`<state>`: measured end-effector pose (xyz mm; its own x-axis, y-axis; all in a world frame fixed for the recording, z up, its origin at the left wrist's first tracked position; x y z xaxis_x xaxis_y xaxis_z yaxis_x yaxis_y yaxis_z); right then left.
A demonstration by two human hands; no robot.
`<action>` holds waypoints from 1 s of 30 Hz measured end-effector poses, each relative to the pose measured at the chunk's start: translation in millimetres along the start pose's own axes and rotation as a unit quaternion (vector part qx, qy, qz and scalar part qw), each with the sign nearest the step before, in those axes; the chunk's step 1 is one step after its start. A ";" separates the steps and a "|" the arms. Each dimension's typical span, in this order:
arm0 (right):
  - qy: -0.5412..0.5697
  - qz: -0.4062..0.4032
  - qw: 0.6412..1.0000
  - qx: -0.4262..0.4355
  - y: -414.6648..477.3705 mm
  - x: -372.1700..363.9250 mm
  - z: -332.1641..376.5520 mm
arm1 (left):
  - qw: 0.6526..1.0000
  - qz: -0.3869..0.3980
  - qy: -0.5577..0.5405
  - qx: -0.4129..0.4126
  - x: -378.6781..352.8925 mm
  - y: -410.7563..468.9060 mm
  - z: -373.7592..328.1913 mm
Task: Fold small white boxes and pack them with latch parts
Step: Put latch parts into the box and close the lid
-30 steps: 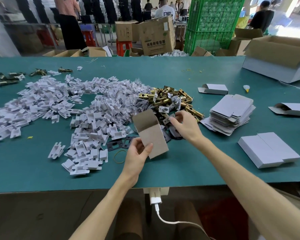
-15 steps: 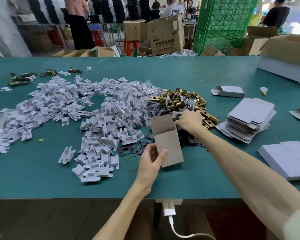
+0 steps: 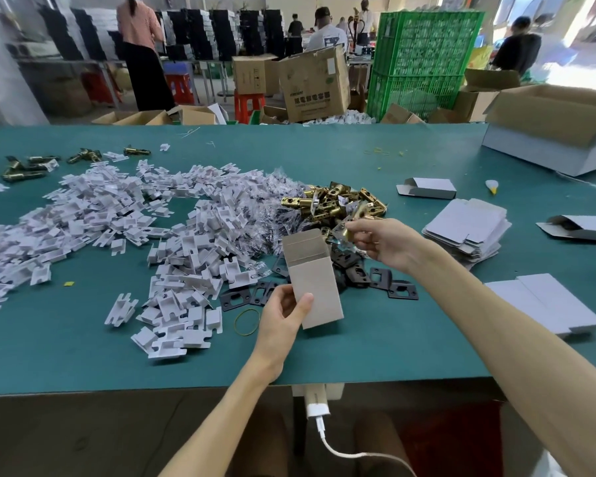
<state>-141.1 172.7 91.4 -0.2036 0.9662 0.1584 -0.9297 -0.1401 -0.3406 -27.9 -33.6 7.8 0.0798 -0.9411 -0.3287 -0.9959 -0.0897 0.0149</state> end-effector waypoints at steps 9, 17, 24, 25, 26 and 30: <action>-0.056 -0.066 0.976 0.200 -48.3 6.6 46.6 | 0.999 0.025 0.024 -0.007 -6.9 -2.4 -2.7; -0.365 -0.088 0.880 0.293 -72.3 -41.6 87.4 | 0.999 0.023 0.027 -0.005 -6.5 -2.4 -2.0; -0.566 -0.033 0.784 0.252 -71.3 -79.5 80.6 | 0.999 0.029 0.021 -0.013 -6.8 -2.1 -4.3; -0.576 -0.022 0.780 0.245 -71.0 -82.5 78.7 | 0.999 0.032 0.020 -0.014 -7.2 -2.1 -4.8; -0.583 -0.014 0.777 0.235 -70.1 -83.8 77.5 | 0.999 0.034 0.019 -0.015 -7.4 -2.3 -5.3; -0.617 0.042 0.763 0.187 -66.0 -85.6 70.7 | 0.999 0.047 0.017 -0.012 -9.1 -3.2 -5.7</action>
<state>-84.1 84.0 165.8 -0.1857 0.0433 0.9816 -0.8731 -0.4655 -0.1447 -25.2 -26.5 16.2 -0.0118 -0.9563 -0.2921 -0.9977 -0.0081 0.0667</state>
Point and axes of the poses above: each hand's wrist, its own y-axis towards the middle knuckle, its own x-axis out of the back of the hand, z = x × y, the point moved 8 cm from there along y, towards the middle knuckle, and after that the axes turned 10 degrees about -y, right-handed, at the moved point
